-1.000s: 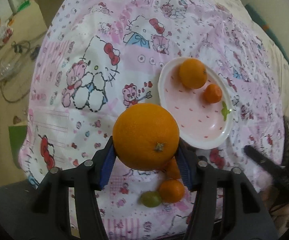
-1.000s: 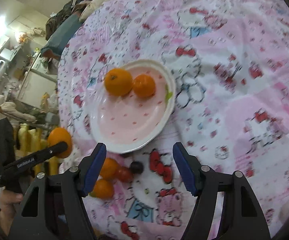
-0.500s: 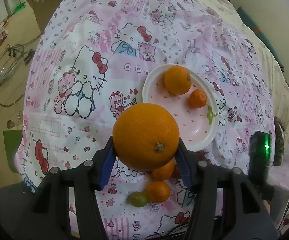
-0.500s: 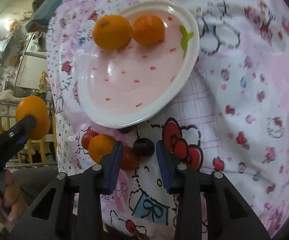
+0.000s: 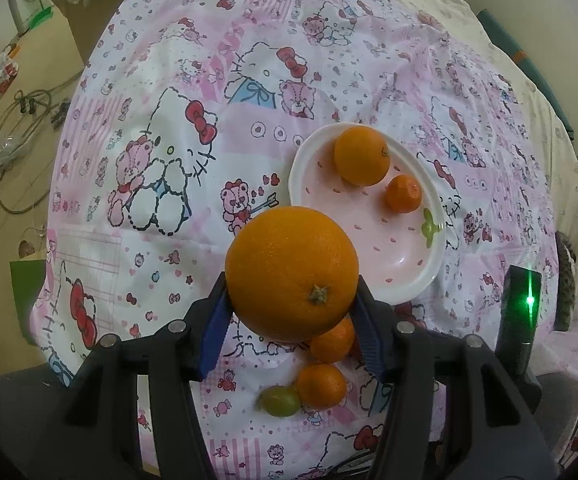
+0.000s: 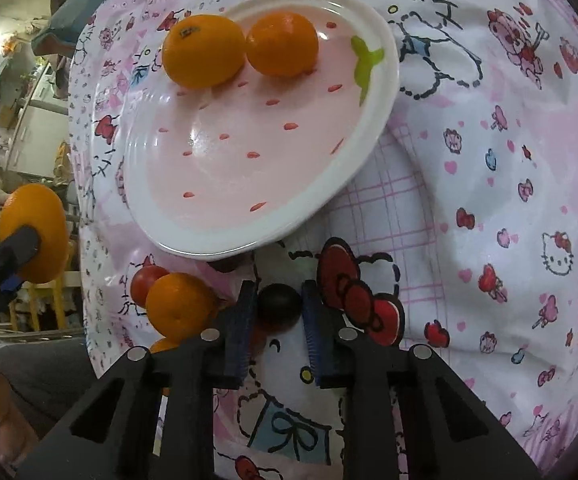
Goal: Organize fruits
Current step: 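Grasp the dark grape with the right tool while left holds the orange up, then lower the orange onto the plate with left while right lowers the grape onto it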
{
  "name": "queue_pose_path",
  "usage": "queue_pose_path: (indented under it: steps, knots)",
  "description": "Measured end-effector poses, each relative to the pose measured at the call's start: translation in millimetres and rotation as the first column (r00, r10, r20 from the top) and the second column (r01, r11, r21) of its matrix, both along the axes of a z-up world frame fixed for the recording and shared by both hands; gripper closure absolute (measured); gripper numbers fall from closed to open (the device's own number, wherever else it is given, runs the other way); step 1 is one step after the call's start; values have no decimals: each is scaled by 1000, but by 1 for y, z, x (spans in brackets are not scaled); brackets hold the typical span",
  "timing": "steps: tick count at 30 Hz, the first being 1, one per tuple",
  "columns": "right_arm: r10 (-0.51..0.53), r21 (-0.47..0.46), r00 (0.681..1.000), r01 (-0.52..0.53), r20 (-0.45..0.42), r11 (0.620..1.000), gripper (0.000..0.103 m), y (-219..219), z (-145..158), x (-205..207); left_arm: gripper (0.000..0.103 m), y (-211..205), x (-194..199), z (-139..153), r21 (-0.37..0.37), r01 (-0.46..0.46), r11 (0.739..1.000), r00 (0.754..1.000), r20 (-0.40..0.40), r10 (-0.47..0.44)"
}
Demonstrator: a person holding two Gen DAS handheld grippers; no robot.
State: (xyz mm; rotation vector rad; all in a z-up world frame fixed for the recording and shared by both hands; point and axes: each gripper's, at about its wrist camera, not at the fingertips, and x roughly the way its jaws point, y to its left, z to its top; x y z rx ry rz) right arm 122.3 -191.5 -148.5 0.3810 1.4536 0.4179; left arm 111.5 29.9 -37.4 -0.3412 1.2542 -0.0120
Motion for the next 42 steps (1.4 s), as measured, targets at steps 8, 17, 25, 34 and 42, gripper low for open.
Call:
queue_pose_path:
  steps: [8, 17, 25, 34, 42]
  knots:
    - [-45, 60, 999, 43, 28, 997, 80, -18, 13, -3, 50, 5, 3, -8, 37, -14, 999, 1000, -1, 14]
    - [-86, 115, 991, 75, 102, 991, 80, -42, 46, -12, 50, 4, 1, -7, 50, -20, 999, 1000, 12, 19]
    - [-140, 176, 964, 101, 227, 979, 79, -66, 92, 14, 50, -15, 29, -3, 86, 74, 994, 997, 11, -75]
    - [-144, 212, 947, 84, 287, 974, 79, -57, 105, 55, 51, -48, 63, -40, 31, 166, 986, 985, -47, -164]
    - [-122, 195, 956, 70, 269, 978, 79, -51, 92, 92, 50, -52, 92, -65, 0, 170, 986, 983, -72, -169]
